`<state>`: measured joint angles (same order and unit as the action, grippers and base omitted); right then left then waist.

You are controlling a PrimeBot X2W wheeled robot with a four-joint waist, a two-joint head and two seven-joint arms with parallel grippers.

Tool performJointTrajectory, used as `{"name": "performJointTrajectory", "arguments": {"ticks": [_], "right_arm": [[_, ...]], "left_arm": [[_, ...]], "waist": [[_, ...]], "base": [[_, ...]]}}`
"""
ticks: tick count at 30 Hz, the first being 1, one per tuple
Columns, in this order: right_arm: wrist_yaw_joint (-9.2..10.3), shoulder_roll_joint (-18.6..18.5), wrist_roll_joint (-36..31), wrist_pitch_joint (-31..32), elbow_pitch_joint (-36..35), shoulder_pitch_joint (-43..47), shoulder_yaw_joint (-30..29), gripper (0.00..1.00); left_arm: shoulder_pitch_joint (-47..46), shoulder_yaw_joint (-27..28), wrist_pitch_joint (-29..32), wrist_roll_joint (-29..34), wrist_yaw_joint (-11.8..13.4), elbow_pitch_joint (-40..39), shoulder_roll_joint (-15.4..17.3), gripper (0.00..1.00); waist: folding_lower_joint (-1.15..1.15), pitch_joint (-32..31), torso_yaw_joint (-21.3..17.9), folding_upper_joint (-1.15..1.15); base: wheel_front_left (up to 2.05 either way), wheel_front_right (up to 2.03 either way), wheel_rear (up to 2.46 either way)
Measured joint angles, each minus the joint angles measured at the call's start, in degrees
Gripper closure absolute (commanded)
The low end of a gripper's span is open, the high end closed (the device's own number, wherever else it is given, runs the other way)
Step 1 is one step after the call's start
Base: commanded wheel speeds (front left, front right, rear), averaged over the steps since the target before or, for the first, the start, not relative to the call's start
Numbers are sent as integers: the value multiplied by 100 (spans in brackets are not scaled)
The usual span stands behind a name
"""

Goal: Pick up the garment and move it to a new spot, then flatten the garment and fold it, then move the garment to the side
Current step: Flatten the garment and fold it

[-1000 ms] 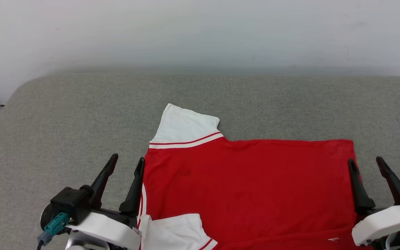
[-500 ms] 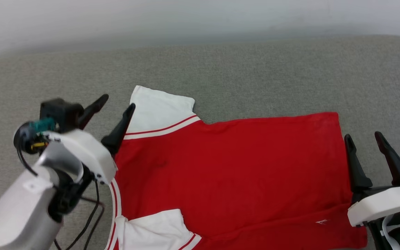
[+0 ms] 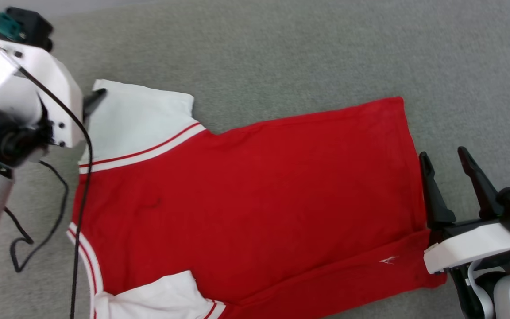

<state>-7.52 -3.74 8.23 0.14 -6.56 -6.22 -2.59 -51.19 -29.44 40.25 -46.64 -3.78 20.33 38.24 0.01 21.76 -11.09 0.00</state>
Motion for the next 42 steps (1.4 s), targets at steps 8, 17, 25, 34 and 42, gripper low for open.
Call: {"name": "performJointTrajectory", "arguments": {"ticks": [8, 17, 25, 34, 42], "right_arm": [[1, 45, 7, -112, 121, -146, 140, 0], [1, 69, 30, -213, 235, -204, 153, 0], [0, 76, -26, -129, 311, -223, 74, 0], [1, -131, -157, 449, 248, -218, -41, 0], [0, -790, -7, 1750, 241, -224, -35, 0]], "left_arm": [[-542, -18, 356, 86, 74, 801, 127, 0], [-736, -158, 648, 130, -26, 1266, 194, 0], [-559, -177, 387, -143, -179, 1305, -42, 100], [-262, -158, -209, -245, -281, 982, -83, 100], [296, -158, -375, -408, -252, -15, -5, 100]], "waist": [[0, 398, -347, 0], [-1, 697, -531, 0], [-1, 561, -406, 0], [-1, 98, -87, 0], [-1, -319, 380, 0]], "base": [[0, 0, 0], [0, 0, 0], [0, 0, 0], [0, 0, 0], [0, 0, 0]]}}
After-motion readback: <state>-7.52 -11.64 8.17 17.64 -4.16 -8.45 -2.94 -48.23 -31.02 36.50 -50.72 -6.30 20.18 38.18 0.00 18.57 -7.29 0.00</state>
